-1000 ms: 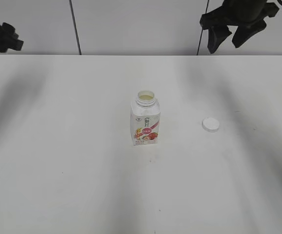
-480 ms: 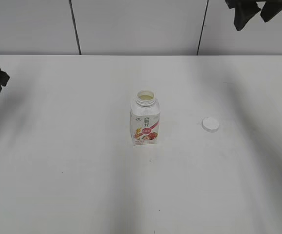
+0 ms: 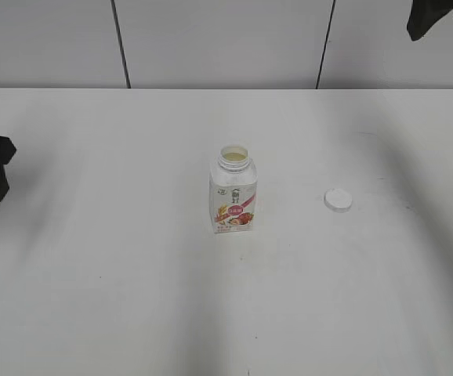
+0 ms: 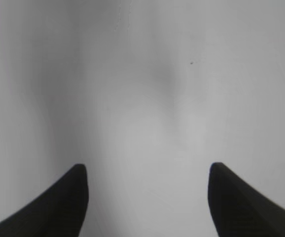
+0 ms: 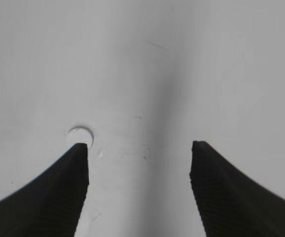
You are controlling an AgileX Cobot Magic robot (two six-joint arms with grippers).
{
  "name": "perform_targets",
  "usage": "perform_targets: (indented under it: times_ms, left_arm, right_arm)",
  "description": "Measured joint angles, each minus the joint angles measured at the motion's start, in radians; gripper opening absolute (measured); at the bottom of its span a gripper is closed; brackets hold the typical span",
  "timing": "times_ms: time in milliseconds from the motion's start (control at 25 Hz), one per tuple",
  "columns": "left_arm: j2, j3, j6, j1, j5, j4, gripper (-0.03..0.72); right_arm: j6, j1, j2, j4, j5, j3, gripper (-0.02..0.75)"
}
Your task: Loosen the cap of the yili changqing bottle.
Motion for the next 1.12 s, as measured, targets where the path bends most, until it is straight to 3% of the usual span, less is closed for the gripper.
perform_targets:
  times_ms: [200, 720, 1120]
  left_arm:
    - [-0.086, 0.047, 0.025, 0.0, 0.014, -0.065, 0.47]
    - [-0.508, 0.442, 0.027, 0.0, -0.07, -0.161, 0.469]
    - [-0.76, 0.565, 0.027, 0.0, -0.115, -0.212, 0.467]
  right_arm:
    - [0.0, 0.0, -0.09, 0.033, 0.001, 0.098, 0.515]
    - [0.004, 0.0, -0.376, 0.039, 0.001, 0.391, 0.515]
    - [0.012, 0.0, -0.567, 0.043, -0.012, 0.574, 0.515]
